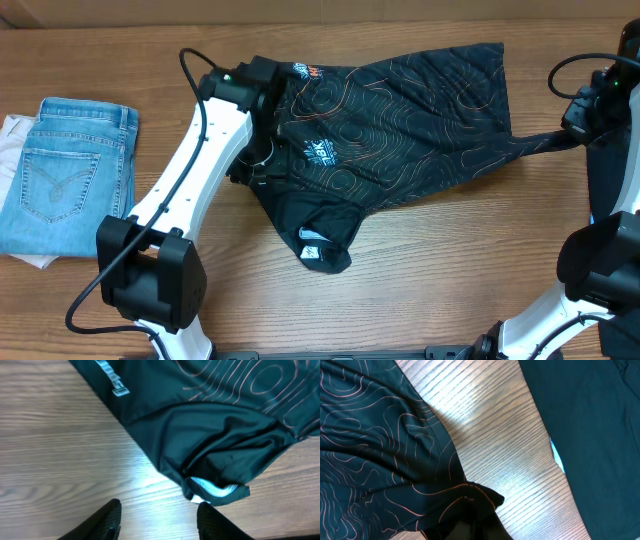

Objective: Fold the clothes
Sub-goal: 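Press the folded left side down with the left gripper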

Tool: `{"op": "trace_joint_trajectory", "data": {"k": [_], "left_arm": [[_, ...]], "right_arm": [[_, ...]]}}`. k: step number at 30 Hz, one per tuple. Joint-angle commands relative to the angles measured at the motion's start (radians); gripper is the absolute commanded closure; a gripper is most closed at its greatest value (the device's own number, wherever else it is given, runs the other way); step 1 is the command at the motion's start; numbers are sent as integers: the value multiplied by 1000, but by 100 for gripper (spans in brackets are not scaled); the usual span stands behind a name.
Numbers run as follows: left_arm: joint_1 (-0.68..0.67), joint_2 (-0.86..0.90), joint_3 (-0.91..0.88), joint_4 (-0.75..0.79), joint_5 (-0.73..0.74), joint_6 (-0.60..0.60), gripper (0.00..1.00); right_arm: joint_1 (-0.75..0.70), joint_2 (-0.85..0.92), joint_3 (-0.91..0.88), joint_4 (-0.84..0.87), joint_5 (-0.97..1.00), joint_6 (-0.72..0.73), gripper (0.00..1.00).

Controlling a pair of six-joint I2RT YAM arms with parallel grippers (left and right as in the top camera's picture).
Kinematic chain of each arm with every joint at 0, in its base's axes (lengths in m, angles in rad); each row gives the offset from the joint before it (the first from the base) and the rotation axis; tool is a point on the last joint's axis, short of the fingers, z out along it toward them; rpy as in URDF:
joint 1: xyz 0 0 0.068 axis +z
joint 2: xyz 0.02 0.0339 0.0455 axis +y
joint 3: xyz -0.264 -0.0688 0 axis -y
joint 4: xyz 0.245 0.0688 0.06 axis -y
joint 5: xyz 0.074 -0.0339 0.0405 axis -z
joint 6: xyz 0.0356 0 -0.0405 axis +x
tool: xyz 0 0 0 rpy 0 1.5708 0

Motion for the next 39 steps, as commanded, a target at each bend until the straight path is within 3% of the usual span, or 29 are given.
{"op": "trace_joint_trajectory", "data": {"k": [1, 8, 13, 28, 30, 33, 39], "left_arm": [[-11, -6, -107, 47, 50, -90, 44], [-10, -6, -323, 211, 101, -190, 46], [-11, -6, -407, 334, 113, -192, 46], [-11, 6, -476, 488, 19, -245, 50], [-11, 8, -484, 500, 19, -245, 53], [-11, 8, -484, 510, 19, -244, 67], [-13, 8, -491, 532, 6, -240, 67]], "right_arm": [[-5, -9, -1, 4, 3, 4, 96], [-5, -8, -1, 4, 3, 4, 96], [-5, -9, -1, 4, 3, 4, 96], [-5, -9, -1, -1, -1, 4, 96], [-5, -9, -1, 0, -1, 4, 96], [-5, -8, -1, 0, -1, 4, 96], [-5, -9, -1, -2, -1, 4, 96]]}}
